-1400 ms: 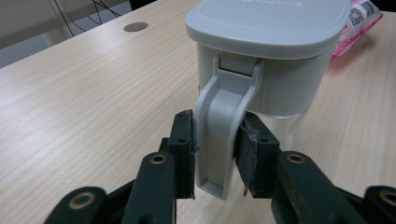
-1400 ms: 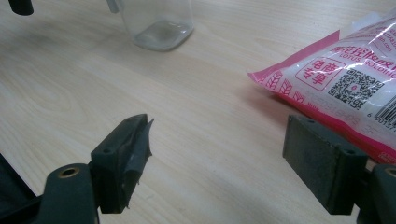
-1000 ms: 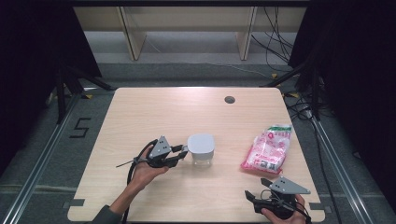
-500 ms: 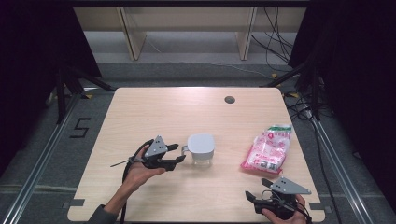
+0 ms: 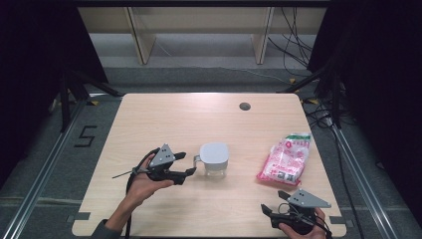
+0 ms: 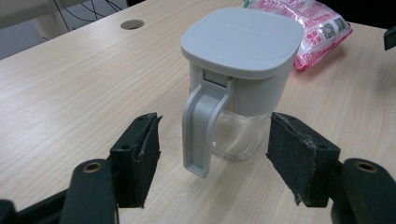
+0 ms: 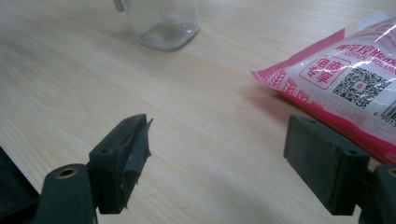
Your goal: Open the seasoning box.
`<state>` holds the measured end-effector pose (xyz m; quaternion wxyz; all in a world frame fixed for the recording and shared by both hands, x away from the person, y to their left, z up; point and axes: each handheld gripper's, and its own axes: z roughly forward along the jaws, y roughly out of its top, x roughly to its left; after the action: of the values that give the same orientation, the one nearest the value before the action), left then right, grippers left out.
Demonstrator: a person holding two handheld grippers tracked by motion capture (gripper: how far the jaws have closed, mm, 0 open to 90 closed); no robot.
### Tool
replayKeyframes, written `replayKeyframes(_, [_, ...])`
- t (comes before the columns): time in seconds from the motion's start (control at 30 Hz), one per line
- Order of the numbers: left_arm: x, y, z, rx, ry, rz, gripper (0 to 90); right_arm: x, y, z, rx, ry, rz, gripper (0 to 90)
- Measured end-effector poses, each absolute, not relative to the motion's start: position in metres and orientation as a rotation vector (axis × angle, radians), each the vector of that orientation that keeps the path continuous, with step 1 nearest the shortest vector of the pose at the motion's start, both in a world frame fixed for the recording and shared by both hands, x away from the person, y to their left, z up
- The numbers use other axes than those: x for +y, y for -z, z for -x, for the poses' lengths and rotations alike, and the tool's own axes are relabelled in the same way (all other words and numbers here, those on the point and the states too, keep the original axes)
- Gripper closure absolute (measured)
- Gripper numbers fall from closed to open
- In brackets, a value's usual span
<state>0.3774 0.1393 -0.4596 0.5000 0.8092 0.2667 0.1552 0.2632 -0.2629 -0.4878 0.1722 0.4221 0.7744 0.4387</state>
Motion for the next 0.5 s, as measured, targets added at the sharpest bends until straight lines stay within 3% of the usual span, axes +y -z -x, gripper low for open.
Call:
replayKeyframes(0.2, [0.141, 0.449, -0.374, 0.629, -0.384, -1.94, 39.2, -0.262, 0.487, -0.261, 2.204, -1.235, -1.244, 22.7])
replayKeyframes(0.5, [0.139, 0.434, -0.37, 0.63, -0.432, -1.869, 80.1, -0.261, 0.488, -0.266, 2.208, -1.239, -1.187, 22.4])
